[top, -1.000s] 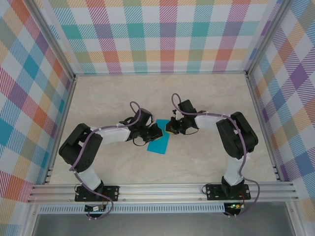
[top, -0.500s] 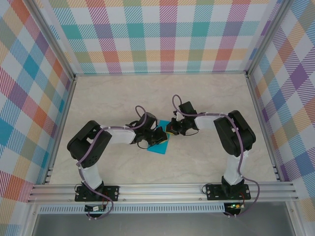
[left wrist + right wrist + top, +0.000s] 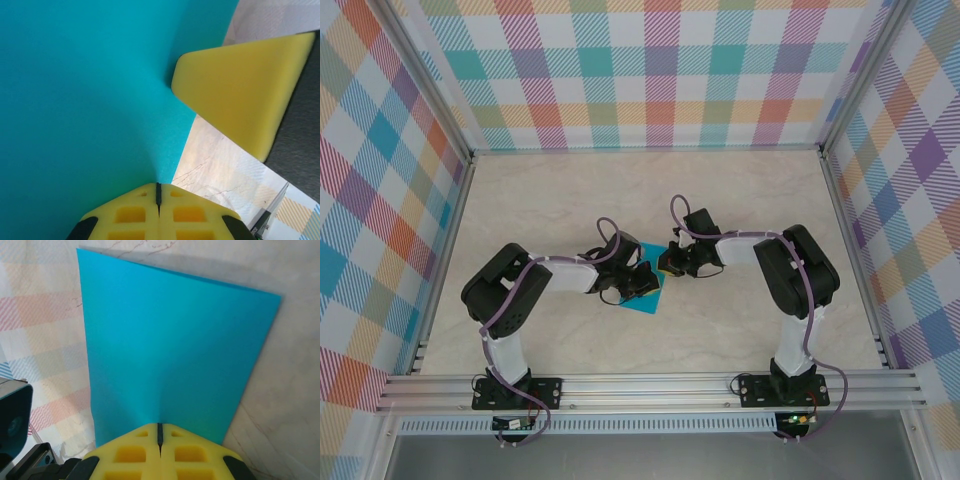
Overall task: Fold a paper plane with a square sheet of paper (pick it up from the middle)
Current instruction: First fold in half a square sheet of paper at the center of the table.
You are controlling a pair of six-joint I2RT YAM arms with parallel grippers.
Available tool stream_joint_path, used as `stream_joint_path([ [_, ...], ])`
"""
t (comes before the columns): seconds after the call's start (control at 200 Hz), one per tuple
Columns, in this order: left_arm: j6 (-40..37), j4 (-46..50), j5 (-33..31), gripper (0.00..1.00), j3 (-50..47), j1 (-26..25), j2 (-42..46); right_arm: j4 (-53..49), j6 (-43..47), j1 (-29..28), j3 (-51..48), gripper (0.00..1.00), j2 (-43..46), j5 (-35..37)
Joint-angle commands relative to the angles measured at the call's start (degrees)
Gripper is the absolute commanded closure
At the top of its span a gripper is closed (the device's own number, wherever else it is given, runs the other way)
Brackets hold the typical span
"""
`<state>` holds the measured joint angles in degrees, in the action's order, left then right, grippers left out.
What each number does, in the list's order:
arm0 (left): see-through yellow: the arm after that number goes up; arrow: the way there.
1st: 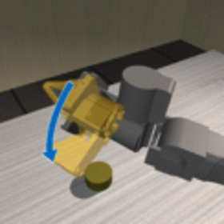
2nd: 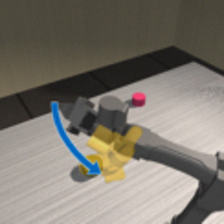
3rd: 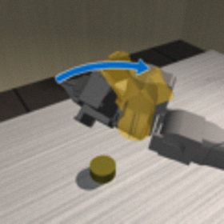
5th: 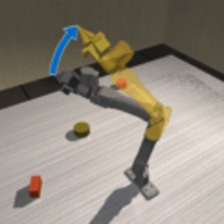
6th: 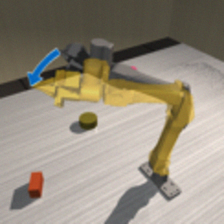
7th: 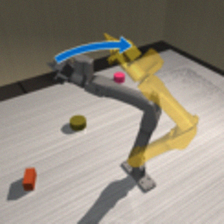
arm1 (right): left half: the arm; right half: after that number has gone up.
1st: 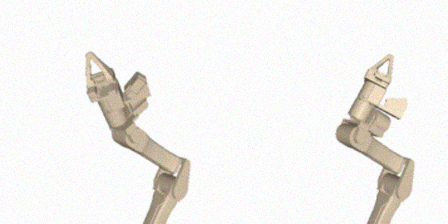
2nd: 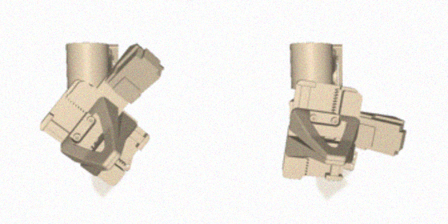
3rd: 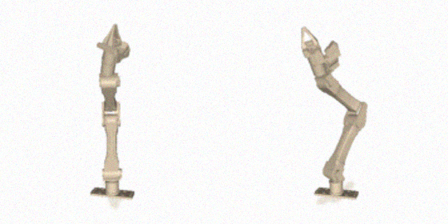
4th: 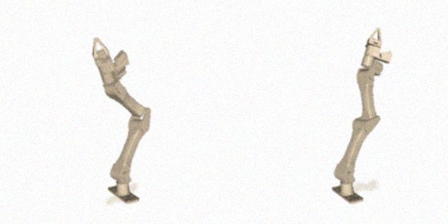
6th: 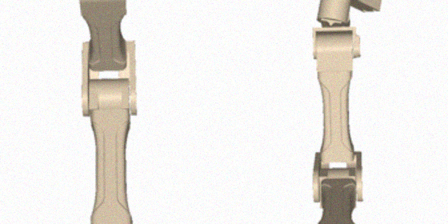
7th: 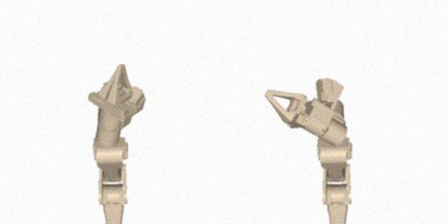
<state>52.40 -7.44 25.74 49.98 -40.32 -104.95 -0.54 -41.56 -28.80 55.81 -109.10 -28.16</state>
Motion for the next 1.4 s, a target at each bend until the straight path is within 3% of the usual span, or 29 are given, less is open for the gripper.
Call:
stream_joint_path([
  [0.0, -1.78, 3.41, -1.43, 0.97, 0.99, -0.41, -1.34, 0.66, 0.68, 0.18, -0.97, 1.00, 0.51, -0.07],
  [0.275, -2.85, 4.91, -2.01, 0.97, 1.65, -0.46, -1.31, 0.95, 3.52, 0.28, -2.86, 1.00, 3.46, -3.51],
  [0.52, -3.21, 6.47, -2.09, 0.98, 1.73, -0.42, -1.24, -1.72, 4.38, 0.64, -1.48, 1.00, 0.95, -0.47],
  [1.09, -7.25, 14.11, -1.19, 1.00, 2.35, -0.47, -2.10, -6.28, 6.24, 9.70, 7.54, 1.00, -2.94, 2.06],
  [1.395, -7.42, 14.56, -1.99, 1.00, 3.64, -0.53, -2.88, -1.85, 6.04, 5.20, 1.22, 1.00, 3.19, -4.10],
])
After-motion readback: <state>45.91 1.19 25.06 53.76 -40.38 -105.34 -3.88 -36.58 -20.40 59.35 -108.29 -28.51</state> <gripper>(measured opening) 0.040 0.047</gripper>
